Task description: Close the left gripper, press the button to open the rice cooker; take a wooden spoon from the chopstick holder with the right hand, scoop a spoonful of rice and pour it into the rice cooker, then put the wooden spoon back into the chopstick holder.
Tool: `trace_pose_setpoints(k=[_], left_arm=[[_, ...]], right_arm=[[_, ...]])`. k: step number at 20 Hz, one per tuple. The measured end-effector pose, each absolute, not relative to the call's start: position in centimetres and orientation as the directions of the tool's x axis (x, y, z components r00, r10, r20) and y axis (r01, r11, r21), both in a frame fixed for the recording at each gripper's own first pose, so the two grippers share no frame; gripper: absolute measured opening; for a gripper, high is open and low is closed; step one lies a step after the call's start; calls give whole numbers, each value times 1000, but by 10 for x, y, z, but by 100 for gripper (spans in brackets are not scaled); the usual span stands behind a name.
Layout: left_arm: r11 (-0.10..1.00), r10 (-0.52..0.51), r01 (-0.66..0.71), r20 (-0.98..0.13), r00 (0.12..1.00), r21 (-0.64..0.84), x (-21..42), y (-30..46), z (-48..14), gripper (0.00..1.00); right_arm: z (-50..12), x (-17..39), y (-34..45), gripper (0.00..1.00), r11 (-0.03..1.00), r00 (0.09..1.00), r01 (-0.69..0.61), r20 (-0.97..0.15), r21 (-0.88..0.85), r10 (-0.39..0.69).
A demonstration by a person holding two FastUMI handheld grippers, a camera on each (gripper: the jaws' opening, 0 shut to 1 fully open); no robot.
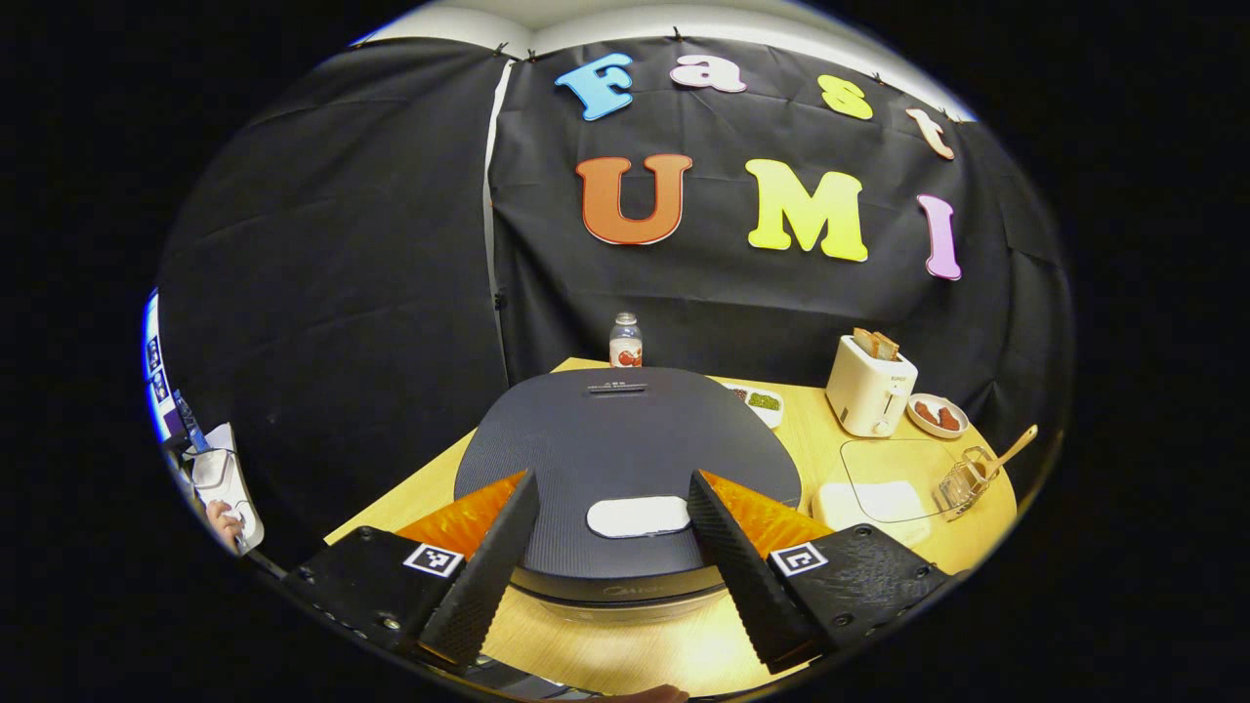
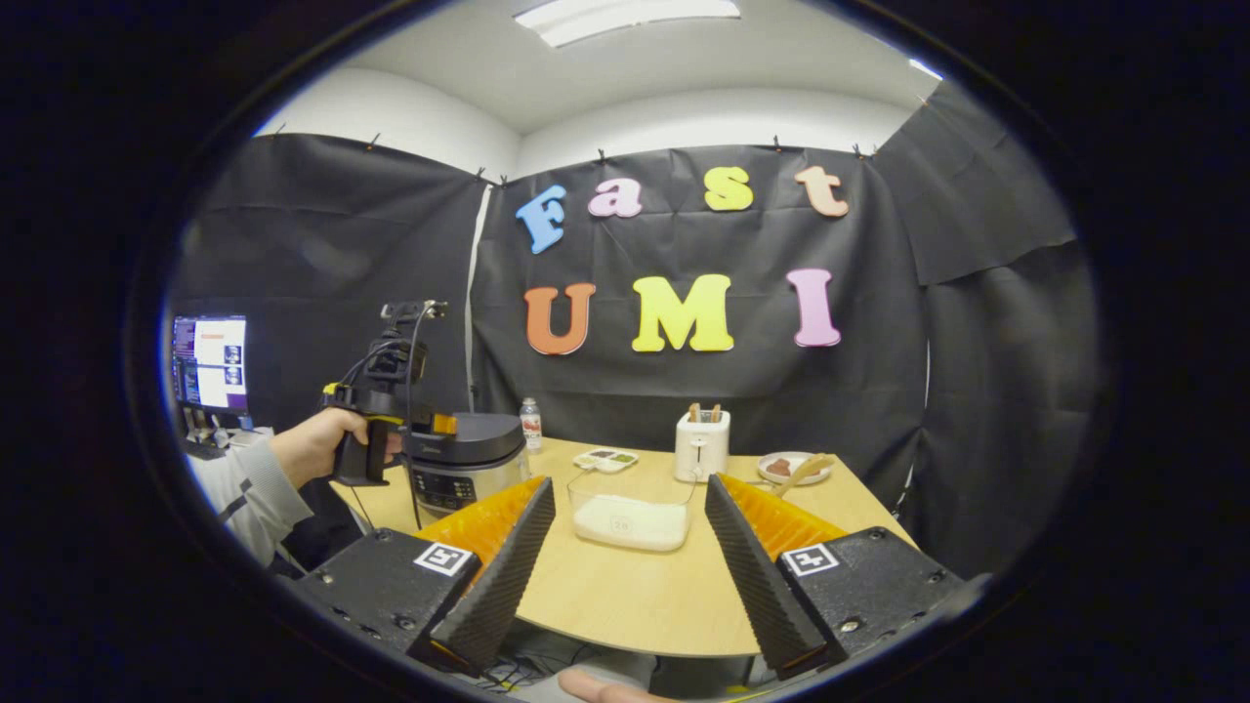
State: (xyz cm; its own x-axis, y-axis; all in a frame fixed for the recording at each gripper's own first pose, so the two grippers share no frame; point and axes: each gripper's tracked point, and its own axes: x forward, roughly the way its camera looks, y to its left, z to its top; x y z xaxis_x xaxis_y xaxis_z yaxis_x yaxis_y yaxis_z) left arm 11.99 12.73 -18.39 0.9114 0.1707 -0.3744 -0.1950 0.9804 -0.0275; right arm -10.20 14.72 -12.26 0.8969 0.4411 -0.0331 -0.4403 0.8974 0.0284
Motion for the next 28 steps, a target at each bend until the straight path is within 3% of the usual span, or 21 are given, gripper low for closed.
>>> trace_pose_setpoints(k=[19, 25, 26, 27, 28], left_arm=[[970, 239, -242, -193, 952, 11, 106, 117, -189, 100], [967, 252, -255, -155, 955, 0, 103, 117, -185, 97], [966, 255, -257, -154, 955, 6, 102, 115, -184, 88], [968, 251, -251, -163, 954, 19, 102, 112, -183, 96], [969, 247, -246, -176, 953, 26, 99, 109, -182, 96]], right_arm=[[-148, -96, 152, 100, 901, 896, -430, -94, 52, 433], [-146, -91, 149, 100, 909, 904, -414, -101, 41, 416], [-144, -90, 149, 99, 911, 906, -411, -97, 38, 412], [-142, -89, 148, 99, 914, 909, -404, -91, 38, 406], [-139, -86, 146, 99, 917, 913, -396, -87, 41, 398]])
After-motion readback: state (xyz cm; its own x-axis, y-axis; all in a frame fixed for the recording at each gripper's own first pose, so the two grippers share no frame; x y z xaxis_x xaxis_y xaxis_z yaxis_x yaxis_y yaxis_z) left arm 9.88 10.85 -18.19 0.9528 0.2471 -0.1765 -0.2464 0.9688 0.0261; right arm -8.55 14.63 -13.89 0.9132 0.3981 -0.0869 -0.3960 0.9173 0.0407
